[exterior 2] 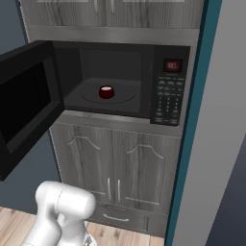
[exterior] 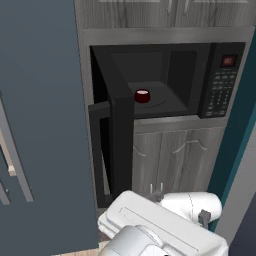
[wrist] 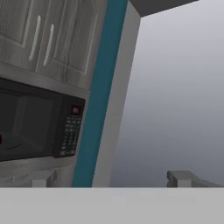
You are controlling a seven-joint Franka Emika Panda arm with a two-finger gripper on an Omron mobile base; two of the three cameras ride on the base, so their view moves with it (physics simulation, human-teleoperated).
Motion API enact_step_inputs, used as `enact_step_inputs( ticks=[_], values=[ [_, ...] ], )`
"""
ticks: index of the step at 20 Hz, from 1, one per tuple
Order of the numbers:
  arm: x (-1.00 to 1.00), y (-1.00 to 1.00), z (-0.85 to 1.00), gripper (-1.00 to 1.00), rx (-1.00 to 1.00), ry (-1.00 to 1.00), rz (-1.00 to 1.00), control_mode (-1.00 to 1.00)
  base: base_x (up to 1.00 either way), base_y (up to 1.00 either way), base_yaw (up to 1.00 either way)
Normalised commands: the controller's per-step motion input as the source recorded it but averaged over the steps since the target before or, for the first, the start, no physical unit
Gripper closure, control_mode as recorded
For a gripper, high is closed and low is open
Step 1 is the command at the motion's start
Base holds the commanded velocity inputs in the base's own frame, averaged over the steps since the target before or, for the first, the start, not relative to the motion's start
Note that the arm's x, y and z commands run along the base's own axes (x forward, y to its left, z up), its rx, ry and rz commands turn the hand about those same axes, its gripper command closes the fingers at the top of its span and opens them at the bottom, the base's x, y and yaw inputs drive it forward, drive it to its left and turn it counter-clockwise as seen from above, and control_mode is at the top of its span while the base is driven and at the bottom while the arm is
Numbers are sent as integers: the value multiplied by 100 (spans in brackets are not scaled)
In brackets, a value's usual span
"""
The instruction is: Pick the mug from the counter and place it inside the microwave. Then close the microwave.
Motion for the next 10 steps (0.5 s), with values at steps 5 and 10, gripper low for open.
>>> enact_step_inputs(
  ticks=[5, 10],
  values=[
    [12, 19, 0, -100, 0, 4, 0, -100, 0, 0, 0],
    [16, 20, -6, -100, 0, 5, -2, -100, 0, 0, 0]
  ],
)
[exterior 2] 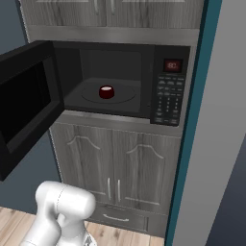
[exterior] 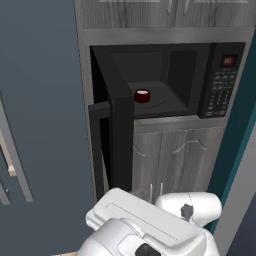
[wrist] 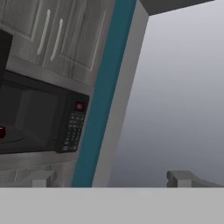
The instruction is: Pick the mug from the counter and place it inside the microwave. Then close the microwave.
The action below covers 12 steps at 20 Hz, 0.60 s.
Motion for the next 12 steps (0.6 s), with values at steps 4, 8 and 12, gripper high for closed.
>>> enact_step_inputs(
  ticks=[4, 8, 12],
  values=[
    [25, 12, -13, -100, 0, 5, -7, -100, 0, 0, 0],
    [28, 17, -17, -100, 0, 2, -10, -100, 0, 0, 0],
    [20, 23, -14, -100, 0, 1, -9, -100, 0, 0, 0]
  ],
)
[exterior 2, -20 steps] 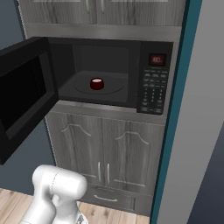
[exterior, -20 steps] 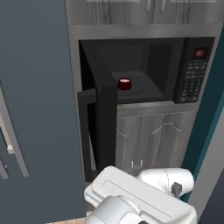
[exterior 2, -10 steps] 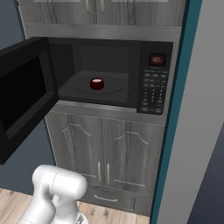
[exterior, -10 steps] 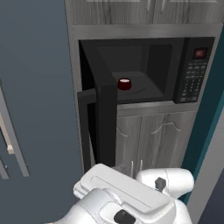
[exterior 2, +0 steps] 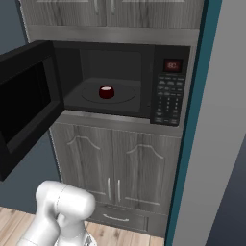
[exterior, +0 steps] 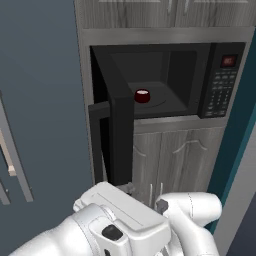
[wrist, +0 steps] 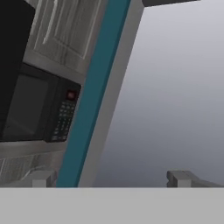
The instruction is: Pick the mug from the counter and place it inside the microwave. Then close the microwave.
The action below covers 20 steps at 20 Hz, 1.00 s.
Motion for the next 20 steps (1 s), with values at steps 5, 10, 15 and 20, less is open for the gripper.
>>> enact_step_inputs(
  ticks=[5, 10, 15, 20],
  values=[
    [13, 32, -15, -100, 0, 0, -6, -100, 0, 0, 0],
    [23, 11, -18, -100, 0, 0, -1, -100, 0, 0, 0],
    [24, 0, -10, -100, 0, 0, 0, -100, 0, 0, 0],
    [20, 10, -6, -100, 0, 0, 0, -100, 0, 0, 0]
  ],
)
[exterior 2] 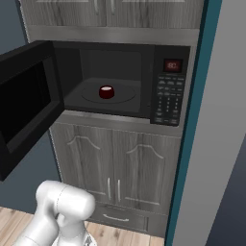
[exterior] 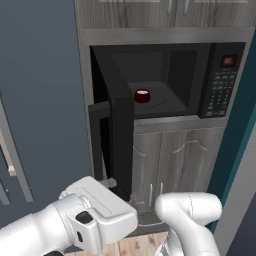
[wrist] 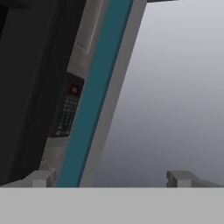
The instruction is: Pick the mug from the counter and place it inside the microwave. Then close the microwave.
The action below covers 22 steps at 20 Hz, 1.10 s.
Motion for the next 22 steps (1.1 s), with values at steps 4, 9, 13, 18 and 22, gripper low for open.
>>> enact_step_inputs(
  ticks=[4, 9, 13, 18, 22],
  values=[
    [23, 14, -4, -100, 0, 0, 0, -100, 0, 0, 0],
    [24, 19, -10, -100, 0, 0, 0, -100, 0, 0, 0],
    [16, 14, -24, -100, 0, 0, 0, -100, 0, 0, 0],
    [21, 14, -24, -100, 0, 0, 0, -100, 0, 0, 0],
    [27, 11, -5, -100, 0, 0, 0, -100, 0, 0, 0]
  ],
)
